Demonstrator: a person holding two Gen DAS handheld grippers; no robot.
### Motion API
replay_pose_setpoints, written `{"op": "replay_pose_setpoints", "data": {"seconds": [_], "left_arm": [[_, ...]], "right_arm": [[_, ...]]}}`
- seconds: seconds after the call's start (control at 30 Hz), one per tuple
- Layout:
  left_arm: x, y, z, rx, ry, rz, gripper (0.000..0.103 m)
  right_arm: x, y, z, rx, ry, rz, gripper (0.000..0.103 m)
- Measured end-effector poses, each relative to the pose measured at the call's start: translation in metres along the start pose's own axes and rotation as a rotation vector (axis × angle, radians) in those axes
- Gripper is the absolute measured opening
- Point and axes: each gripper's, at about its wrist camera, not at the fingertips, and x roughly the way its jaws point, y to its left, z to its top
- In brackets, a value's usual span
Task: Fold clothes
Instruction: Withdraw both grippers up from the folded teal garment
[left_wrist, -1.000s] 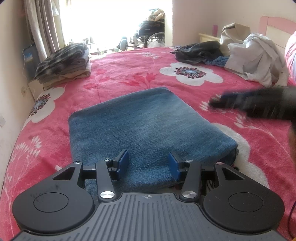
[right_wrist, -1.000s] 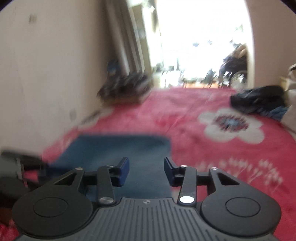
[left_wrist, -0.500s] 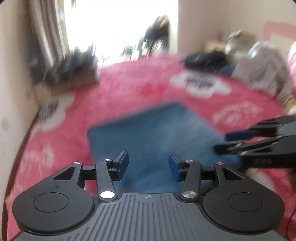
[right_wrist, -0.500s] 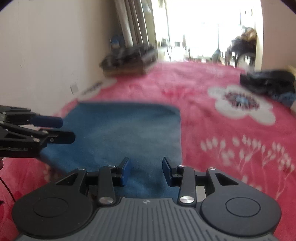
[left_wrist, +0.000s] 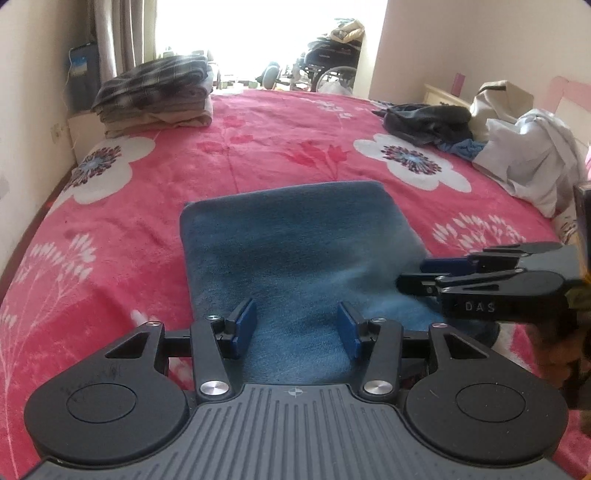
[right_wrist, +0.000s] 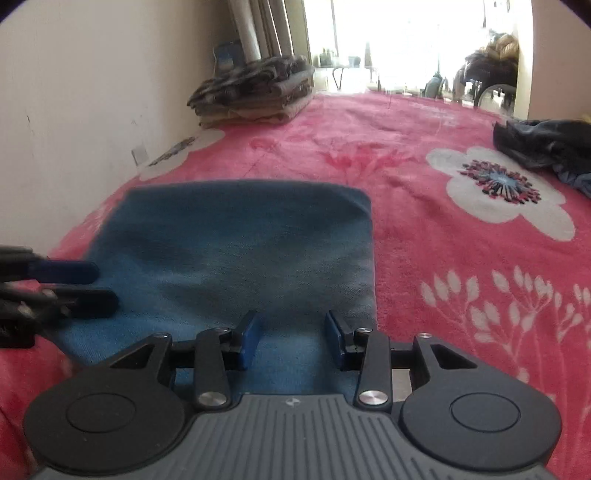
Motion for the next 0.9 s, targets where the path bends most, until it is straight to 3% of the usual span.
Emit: {"op": "replay_pose_setpoints", "data": {"seconds": [0.3, 0.4, 0.43, 0.57, 0.7, 0.83, 0.9], "left_arm": [[-0.001, 0.001, -0.002, 0.002, -0.015, -0.007, 0.049], [-0.001, 0.001, -0.003, 0.002, -0.021, -0.009, 0.049], [-0.001, 0.001, -0.003, 0.0, -0.022, -0.01, 0.049], [-0.001, 0.003, -0.002, -0.004, -0.018, -0.015, 0.049], [-0.002, 0.002, -0.004, -0.007, -0.023, -0.011, 0.049], [-0.002, 0.0, -0.005, 0.002, -0.033, -0.005, 0.049], [-0.002, 0.0, -0.004, 0.006, -0.029, -0.005, 0.05]], "right_arm": [[0.039, -0.005, 0.032, 0.048, 0.009, 0.002, 0.042], [0.08, -0.008, 0.024, 0.041, 0.109, 0.005, 0.042], [0.084, -0.006, 0.019, 0.015, 0.099, 0.004, 0.042], [0.074, -0.007, 0.033, 0.009, 0.123, 0.019, 0.042], [0.068, -0.016, 0.06, 0.07, 0.062, 0.053, 0.042], [0.118, -0.027, 0.056, 0.103, 0.168, 0.042, 0.038], [0.128, -0.025, 0.05, 0.088, 0.172, 0.038, 0.038]]}}
